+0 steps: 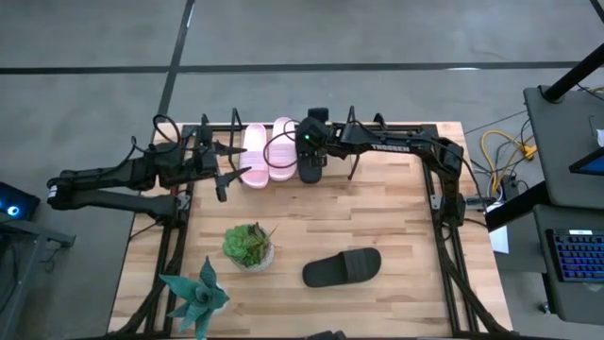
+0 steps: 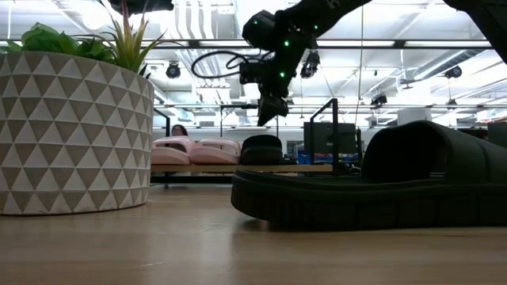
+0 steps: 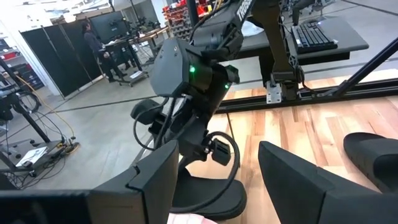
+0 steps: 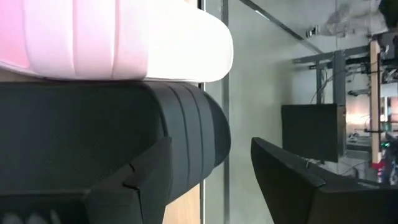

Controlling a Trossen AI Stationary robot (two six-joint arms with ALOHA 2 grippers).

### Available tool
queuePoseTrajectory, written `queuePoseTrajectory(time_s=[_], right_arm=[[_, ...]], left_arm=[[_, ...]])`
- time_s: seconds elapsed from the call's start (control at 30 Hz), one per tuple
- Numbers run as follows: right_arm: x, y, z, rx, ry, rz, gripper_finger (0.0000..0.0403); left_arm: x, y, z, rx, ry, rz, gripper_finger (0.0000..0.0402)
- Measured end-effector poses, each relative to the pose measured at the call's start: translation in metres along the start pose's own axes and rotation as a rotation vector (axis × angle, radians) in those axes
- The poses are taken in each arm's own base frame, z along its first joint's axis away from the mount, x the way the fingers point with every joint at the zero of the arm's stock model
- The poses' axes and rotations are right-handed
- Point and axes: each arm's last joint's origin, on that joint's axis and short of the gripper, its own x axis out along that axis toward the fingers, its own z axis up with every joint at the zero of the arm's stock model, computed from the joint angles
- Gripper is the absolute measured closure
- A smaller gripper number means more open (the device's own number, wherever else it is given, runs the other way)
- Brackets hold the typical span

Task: Pick and place slides into the shelf
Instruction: Put the bottom black slide on the shelf

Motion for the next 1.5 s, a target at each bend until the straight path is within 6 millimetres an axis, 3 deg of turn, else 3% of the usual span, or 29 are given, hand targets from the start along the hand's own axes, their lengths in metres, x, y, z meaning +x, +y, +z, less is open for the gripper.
queuePoseTrajectory(time_s=[0.5, 0.8, 1.17, 1.5], right_arm=[[-0.029, -0.017, 0.017, 0.072, -0.015, 0.013, 0.0195], [-0.040, -0.015, 0.022, 0.143, -0.011, 0.033, 0.0195], [-0.068, -0.017, 0.026, 0.229, 0.052, 0.097, 0.0197], [-0.102, 0.007, 0.023, 0.191, 0.146, 0.346, 0.0197]], left_arm=[[0.002, -0.001, -0.001, 0.000, 0.010, -0.002, 0.0195], [0.001, -0.001, -0.002, -0.004, 0.016, -0.003, 0.0195], [0.003, -0.001, -0.002, -0.002, 0.022, -0.005, 0.0195], [0.002, -0.002, -0.007, 0.008, 0.062, -0.015, 0.0195]])
